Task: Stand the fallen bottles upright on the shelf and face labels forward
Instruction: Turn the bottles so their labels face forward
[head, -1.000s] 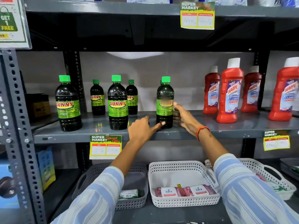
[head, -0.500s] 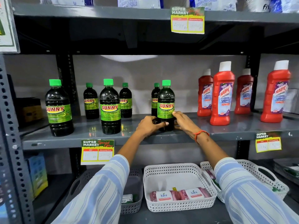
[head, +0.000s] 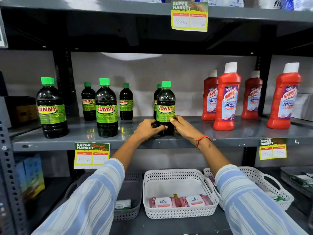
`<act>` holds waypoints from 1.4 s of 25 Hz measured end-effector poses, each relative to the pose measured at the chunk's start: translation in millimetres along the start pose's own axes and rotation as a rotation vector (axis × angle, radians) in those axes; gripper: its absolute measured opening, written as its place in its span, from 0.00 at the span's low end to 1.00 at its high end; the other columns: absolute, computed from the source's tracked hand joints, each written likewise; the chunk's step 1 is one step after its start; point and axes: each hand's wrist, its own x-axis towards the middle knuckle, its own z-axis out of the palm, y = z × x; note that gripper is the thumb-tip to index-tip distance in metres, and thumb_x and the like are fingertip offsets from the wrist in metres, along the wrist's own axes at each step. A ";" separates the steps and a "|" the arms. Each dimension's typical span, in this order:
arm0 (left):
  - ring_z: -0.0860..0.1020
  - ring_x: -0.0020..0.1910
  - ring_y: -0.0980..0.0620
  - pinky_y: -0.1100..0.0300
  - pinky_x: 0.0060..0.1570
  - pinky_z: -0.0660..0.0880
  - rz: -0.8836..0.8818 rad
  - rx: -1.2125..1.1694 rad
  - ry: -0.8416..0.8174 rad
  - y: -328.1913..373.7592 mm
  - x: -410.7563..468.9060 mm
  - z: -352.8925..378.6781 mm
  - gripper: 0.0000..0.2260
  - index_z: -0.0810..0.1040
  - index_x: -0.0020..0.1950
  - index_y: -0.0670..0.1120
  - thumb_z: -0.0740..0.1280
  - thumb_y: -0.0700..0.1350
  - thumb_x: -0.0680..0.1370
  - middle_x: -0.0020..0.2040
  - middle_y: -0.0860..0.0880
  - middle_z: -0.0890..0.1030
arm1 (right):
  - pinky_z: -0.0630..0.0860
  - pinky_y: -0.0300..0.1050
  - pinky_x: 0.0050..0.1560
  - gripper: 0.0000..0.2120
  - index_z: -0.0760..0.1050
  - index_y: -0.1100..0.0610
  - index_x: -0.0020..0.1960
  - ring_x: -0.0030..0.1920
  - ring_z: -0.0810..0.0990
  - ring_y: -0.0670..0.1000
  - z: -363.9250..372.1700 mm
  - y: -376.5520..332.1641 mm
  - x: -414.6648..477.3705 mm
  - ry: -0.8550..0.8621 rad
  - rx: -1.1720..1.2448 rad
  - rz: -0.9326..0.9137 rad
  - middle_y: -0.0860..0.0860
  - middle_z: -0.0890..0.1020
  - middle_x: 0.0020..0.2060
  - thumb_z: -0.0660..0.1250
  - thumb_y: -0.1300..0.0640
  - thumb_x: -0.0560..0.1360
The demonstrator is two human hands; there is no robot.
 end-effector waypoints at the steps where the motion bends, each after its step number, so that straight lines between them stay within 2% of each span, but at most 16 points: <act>1: 0.81 0.42 0.50 0.57 0.43 0.75 -0.001 -0.001 -0.016 2.4 -2.0 -0.3 0.12 0.81 0.46 0.48 0.71 0.56 0.72 0.42 0.47 0.84 | 0.66 0.55 0.71 0.22 0.63 0.58 0.72 0.70 0.69 0.55 -0.1 1.3 0.6 0.004 -0.006 0.008 0.56 0.70 0.71 0.55 0.50 0.80; 3: 0.81 0.44 0.50 0.58 0.44 0.76 0.008 -0.013 0.019 8.6 -10.9 0.0 0.13 0.81 0.47 0.48 0.71 0.57 0.71 0.44 0.47 0.85 | 0.68 0.50 0.69 0.24 0.62 0.59 0.72 0.67 0.71 0.53 1.8 0.7 -1.8 0.032 -0.013 -0.012 0.54 0.72 0.68 0.58 0.49 0.80; 5: 0.80 0.50 0.50 0.55 0.51 0.77 0.062 -0.019 0.220 8.0 -24.3 -0.2 0.18 0.79 0.56 0.45 0.71 0.54 0.72 0.51 0.45 0.84 | 0.69 0.48 0.67 0.26 0.62 0.58 0.71 0.67 0.72 0.54 5.7 0.6 -6.2 0.100 -0.047 -0.085 0.54 0.73 0.66 0.62 0.49 0.78; 8: 0.76 0.58 0.42 0.49 0.56 0.75 0.245 0.239 0.545 -9.4 -52.8 -13.7 0.26 0.70 0.67 0.42 0.70 0.53 0.73 0.59 0.40 0.79 | 0.64 0.55 0.70 0.34 0.56 0.61 0.75 0.71 0.64 0.62 20.1 0.9 -11.6 0.257 -0.232 -0.090 0.63 0.66 0.70 0.65 0.48 0.76; 10: 0.72 0.63 0.39 0.48 0.61 0.70 0.324 0.448 0.728 -28.7 -67.6 -38.0 0.31 0.65 0.70 0.38 0.67 0.55 0.74 0.64 0.37 0.75 | 0.63 0.56 0.69 0.37 0.56 0.63 0.75 0.69 0.64 0.65 33.8 -10.9 -19.6 0.548 -0.347 -0.109 0.65 0.65 0.69 0.65 0.46 0.74; 12: 0.67 0.66 0.39 0.48 0.65 0.65 0.289 0.510 0.854 -52.3 -81.9 -68.4 0.36 0.61 0.72 0.37 0.64 0.60 0.74 0.68 0.36 0.69 | 0.65 0.52 0.65 0.29 0.65 0.62 0.70 0.64 0.69 0.62 56.1 -28.9 -26.3 0.845 -0.469 -0.355 0.64 0.71 0.64 0.64 0.48 0.74; 13: 0.65 0.67 0.39 0.47 0.65 0.64 0.221 0.459 0.854 -64.0 -88.5 -82.0 0.37 0.59 0.73 0.38 0.63 0.62 0.73 0.69 0.35 0.67 | 0.66 0.50 0.64 0.25 0.69 0.61 0.67 0.61 0.71 0.60 70.5 -38.9 -26.1 0.873 -0.494 -0.495 0.63 0.73 0.61 0.63 0.50 0.74; 15: 0.65 0.68 0.40 0.46 0.65 0.65 0.071 0.253 0.674 -81.1 -96.1 -106.0 0.38 0.59 0.73 0.41 0.66 0.61 0.72 0.70 0.38 0.67 | 0.71 0.51 0.62 0.19 0.73 0.62 0.62 0.58 0.74 0.58 105.2 -59.3 -18.5 0.636 -0.449 -0.630 0.61 0.75 0.56 0.62 0.53 0.74; 16: 0.68 0.68 0.43 0.48 0.63 0.68 0.026 0.160 0.541 -89.2 -94.5 -115.4 0.36 0.62 0.72 0.41 0.69 0.59 0.72 0.69 0.40 0.70 | 0.73 0.54 0.62 0.18 0.72 0.62 0.62 0.58 0.75 0.59 123.1 -68.5 -13.7 0.443 -0.378 -0.574 0.61 0.76 0.57 0.62 0.54 0.76; 18: 0.76 0.61 0.46 0.50 0.59 0.73 0.010 0.093 0.300 -101.9 -85.0 -132.2 0.30 0.71 0.67 0.43 0.73 0.56 0.70 0.62 0.44 0.78 | 0.70 0.55 0.65 0.21 0.67 0.61 0.68 0.65 0.73 0.60 150.3 -85.5 -5.4 0.107 -0.224 -0.335 0.60 0.74 0.64 0.60 0.54 0.78; 20: 0.80 0.54 0.49 0.49 0.55 0.76 0.018 0.057 0.208 -105.6 -75.2 -143.1 0.24 0.76 0.60 0.48 0.73 0.55 0.68 0.55 0.47 0.83 | 0.67 0.51 0.65 0.22 0.64 0.59 0.71 0.68 0.71 0.60 161.1 -94.4 1.8 -0.046 -0.106 -0.123 0.59 0.73 0.68 0.58 0.53 0.79; 23: 0.81 0.50 0.52 0.58 0.49 0.77 0.019 -0.015 0.158 -101.7 -69.4 -139.0 0.19 0.78 0.59 0.47 0.74 0.51 0.70 0.52 0.48 0.84 | 0.68 0.48 0.56 0.18 0.67 0.58 0.66 0.61 0.74 0.57 157.6 -95.9 3.2 -0.035 -0.068 -0.036 0.58 0.76 0.62 0.57 0.53 0.78; 25: 0.81 0.49 0.52 0.62 0.44 0.75 0.000 -0.001 0.162 -93.5 -66.4 -133.3 0.18 0.78 0.59 0.45 0.74 0.48 0.71 0.52 0.47 0.84 | 0.66 0.46 0.51 0.16 0.68 0.59 0.64 0.54 0.72 0.54 154.0 -98.2 2.1 -0.007 -0.028 0.002 0.56 0.76 0.55 0.57 0.53 0.79; 27: 0.81 0.50 0.50 0.57 0.48 0.76 -0.032 0.034 0.177 -90.8 -65.3 -130.1 0.18 0.78 0.59 0.46 0.73 0.50 0.71 0.52 0.47 0.84 | 0.66 0.46 0.50 0.14 0.68 0.60 0.60 0.52 0.72 0.55 155.7 -98.7 0.4 0.014 -0.011 0.007 0.58 0.76 0.54 0.57 0.54 0.78; 30: 0.80 0.52 0.48 0.49 0.53 0.76 -0.072 0.062 0.198 -90.2 -66.8 -127.1 0.19 0.77 0.59 0.47 0.73 0.52 0.71 0.53 0.47 0.84 | 0.65 0.45 0.48 0.16 0.67 0.63 0.61 0.51 0.72 0.55 160.3 -97.1 -1.9 0.064 -0.038 -0.018 0.61 0.77 0.58 0.57 0.54 0.78; 35: 0.79 0.54 0.49 0.53 0.53 0.75 -0.077 0.103 0.208 -81.5 -69.9 -124.8 0.18 0.77 0.59 0.49 0.72 0.52 0.72 0.55 0.48 0.83 | 0.66 0.44 0.47 0.17 0.67 0.64 0.60 0.57 0.76 0.60 164.2 -92.4 1.4 0.156 -0.012 -0.034 0.62 0.77 0.59 0.58 0.53 0.78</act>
